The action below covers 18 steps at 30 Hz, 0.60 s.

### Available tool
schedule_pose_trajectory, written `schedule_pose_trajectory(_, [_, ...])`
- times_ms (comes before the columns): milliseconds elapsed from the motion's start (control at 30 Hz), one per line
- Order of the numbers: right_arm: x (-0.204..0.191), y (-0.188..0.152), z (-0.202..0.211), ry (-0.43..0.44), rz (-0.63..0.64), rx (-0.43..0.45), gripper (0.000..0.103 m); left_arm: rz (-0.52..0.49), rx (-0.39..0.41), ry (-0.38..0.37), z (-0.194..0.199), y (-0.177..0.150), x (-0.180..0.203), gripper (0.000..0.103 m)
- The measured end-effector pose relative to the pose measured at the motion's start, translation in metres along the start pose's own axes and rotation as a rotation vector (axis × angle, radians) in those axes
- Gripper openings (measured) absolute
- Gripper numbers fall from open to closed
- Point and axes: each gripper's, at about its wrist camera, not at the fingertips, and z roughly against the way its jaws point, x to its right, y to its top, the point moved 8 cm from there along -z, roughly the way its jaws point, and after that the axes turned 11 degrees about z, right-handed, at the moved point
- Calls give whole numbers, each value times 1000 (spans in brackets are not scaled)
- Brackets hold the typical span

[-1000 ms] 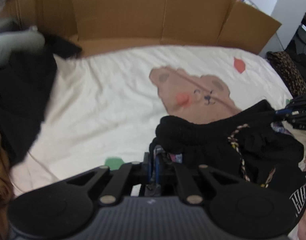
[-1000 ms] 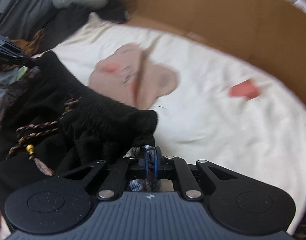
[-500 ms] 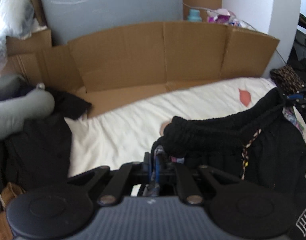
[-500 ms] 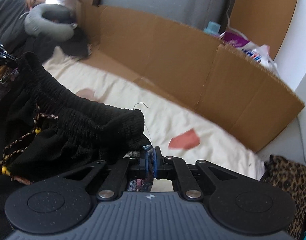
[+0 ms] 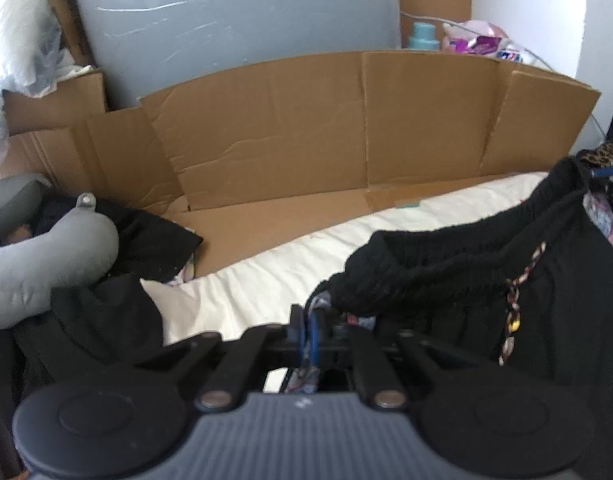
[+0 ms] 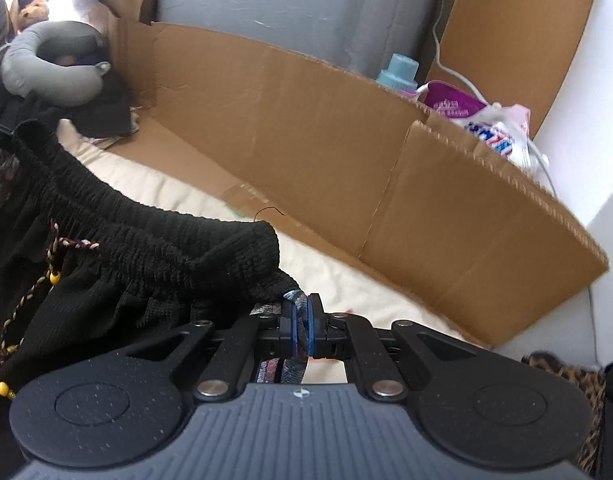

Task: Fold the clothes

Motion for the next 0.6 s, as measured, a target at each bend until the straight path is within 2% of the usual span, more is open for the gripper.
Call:
schedule_pose_trajectory(233, [9, 33, -39, -34, 60, -34, 2, 66, -22, 26, -31, 19, -15, 3])
schedule_pose_trajectory(600, [6, 76, -87, -87, 180, -55, 2, 96, -55, 97, -78, 31, -38, 3])
